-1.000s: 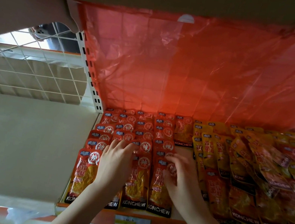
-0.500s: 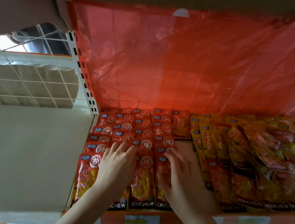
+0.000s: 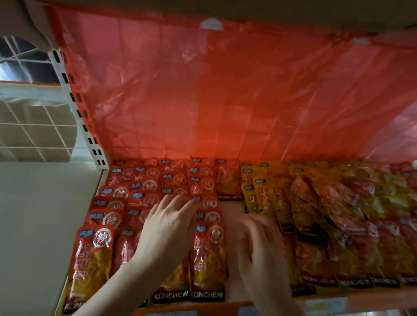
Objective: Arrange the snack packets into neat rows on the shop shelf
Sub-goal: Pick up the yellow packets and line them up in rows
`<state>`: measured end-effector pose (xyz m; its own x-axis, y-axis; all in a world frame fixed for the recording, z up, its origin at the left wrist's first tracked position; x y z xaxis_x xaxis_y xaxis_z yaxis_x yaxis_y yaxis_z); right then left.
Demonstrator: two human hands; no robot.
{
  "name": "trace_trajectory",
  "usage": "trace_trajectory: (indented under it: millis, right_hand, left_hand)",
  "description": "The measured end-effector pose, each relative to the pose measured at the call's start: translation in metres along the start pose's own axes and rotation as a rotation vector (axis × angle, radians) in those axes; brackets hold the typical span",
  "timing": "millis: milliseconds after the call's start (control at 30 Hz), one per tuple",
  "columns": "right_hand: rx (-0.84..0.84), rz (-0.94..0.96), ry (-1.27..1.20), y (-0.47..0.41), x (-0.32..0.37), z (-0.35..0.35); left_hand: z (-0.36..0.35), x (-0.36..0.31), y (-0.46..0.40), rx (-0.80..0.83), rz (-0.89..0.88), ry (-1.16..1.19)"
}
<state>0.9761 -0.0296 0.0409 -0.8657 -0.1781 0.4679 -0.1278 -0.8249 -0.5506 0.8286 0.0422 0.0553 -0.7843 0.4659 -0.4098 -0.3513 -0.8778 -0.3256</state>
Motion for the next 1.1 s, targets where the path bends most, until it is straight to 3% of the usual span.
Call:
trace_trajectory:
  millis: [367,600,767,967,1100]
  right_hand:
    - [0.210,0.014,0.151,-0.056,-0.068,0.010]
    - [0.380,-0.039,0.272,-0.066,-0.106,-0.006]
    - [0.441,0.024,0.304,-0.057,-0.119,-0.007]
    - [0.422,0.009,0.307,-0.054,-0.124,-0.003]
    - [0.372,0.041,0.287,-0.058,-0.122,-0.001]
  left_hand:
    - [-0.079,-0.069,-0.038,0.262,0.081,0.070]
    - [-0.110,-0.068,-0.053,0.256,0.342,0.190]
    - [-0.121,-0.074,-0.048,0.204,0.380,0.289]
    - [-0.128,-0.084,-0.044,0.157,0.372,0.350]
    - [-0.126,-0.071,-0.045,0.132,0.456,0.354]
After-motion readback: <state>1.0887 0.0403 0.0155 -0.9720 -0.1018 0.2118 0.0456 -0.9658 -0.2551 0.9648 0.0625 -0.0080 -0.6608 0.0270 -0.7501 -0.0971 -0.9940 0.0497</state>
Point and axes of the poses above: each hand's wrist, its own y-axis away from the middle knuckle, its own z-axis out of the back of the hand, x = y × z, the point moved 10 cm from there along -y, towards the middle knuckle, and after that the axes turned 2 degrees about z, right-handed, at the moved point
